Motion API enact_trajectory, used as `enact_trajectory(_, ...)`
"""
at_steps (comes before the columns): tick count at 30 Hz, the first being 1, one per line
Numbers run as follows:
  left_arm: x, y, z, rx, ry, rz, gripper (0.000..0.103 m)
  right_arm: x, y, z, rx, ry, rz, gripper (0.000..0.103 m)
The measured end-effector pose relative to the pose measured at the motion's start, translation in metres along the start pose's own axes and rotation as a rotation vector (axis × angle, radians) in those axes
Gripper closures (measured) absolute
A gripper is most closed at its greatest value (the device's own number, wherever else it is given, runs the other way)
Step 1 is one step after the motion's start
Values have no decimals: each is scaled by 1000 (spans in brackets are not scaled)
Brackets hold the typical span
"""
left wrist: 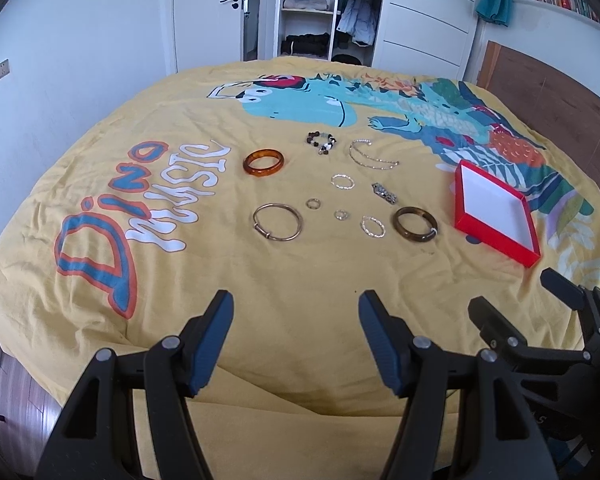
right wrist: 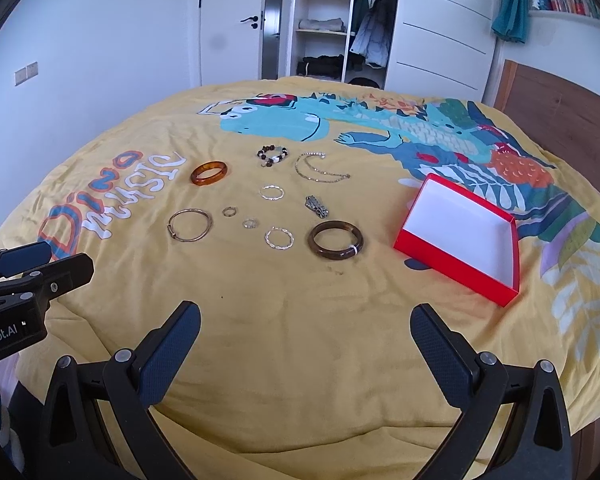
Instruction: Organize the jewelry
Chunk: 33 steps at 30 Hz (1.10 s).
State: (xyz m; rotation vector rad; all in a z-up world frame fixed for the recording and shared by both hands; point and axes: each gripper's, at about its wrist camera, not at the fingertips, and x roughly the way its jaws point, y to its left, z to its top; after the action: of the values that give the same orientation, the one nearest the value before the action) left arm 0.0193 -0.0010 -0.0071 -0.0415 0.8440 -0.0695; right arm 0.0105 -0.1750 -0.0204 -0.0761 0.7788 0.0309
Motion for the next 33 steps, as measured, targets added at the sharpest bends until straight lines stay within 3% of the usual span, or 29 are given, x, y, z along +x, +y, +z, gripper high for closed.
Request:
enact_trajectory(17, 39, 21, 14, -17, 81, 52, 40, 40, -12, 2, 28, 58, 89, 1)
enact_trajectory(21, 53, 29, 22, -36, 96, 58, 40, 53, -16, 5, 37, 77, 144, 11)
enact_trajectory(33, 96, 44, 39, -55, 123, 110, 40, 88, -23, 8, 53, 129, 252, 27)
